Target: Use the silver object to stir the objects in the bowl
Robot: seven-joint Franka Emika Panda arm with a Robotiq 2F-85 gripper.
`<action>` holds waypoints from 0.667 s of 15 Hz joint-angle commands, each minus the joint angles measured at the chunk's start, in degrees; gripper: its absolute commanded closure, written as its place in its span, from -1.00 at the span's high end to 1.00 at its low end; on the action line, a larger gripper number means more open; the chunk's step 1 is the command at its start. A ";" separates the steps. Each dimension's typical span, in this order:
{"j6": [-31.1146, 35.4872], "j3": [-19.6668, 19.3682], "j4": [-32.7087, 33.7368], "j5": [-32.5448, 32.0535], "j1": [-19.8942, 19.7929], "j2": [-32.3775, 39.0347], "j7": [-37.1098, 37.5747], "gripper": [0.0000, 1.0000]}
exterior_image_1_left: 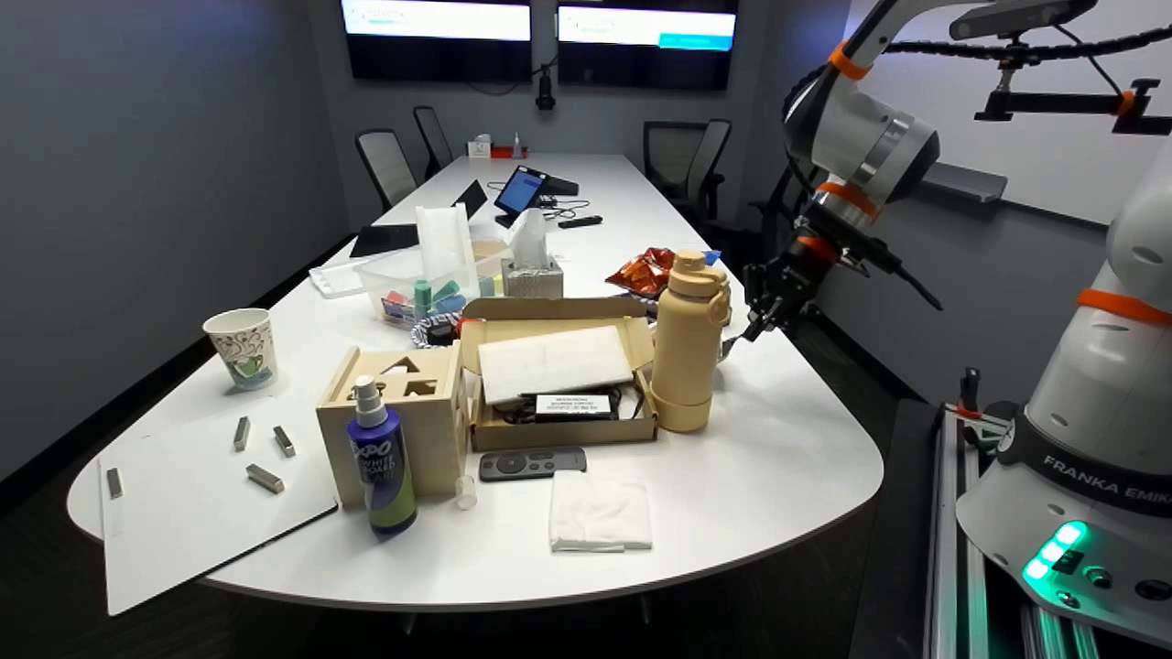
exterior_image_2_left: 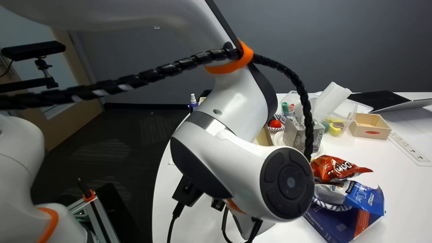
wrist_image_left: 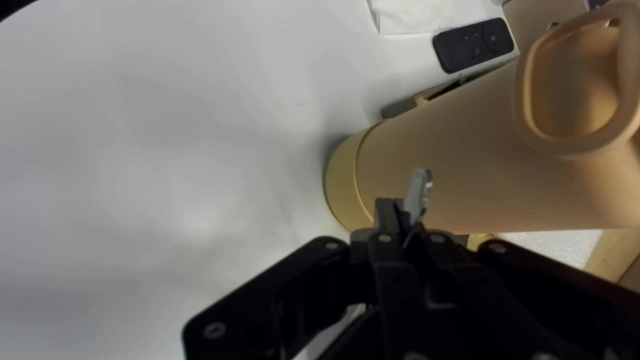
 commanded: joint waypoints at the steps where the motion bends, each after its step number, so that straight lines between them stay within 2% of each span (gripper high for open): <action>1: -1.13 0.12 0.00 2.46 0.23 -0.16 -4.74 -0.98; 6: -0.04 -0.11 0.01 4.69 -0.05 -0.68 -9.56 -0.98; 10: 0.33 0.24 0.01 2.65 -0.10 0.20 -7.17 -0.98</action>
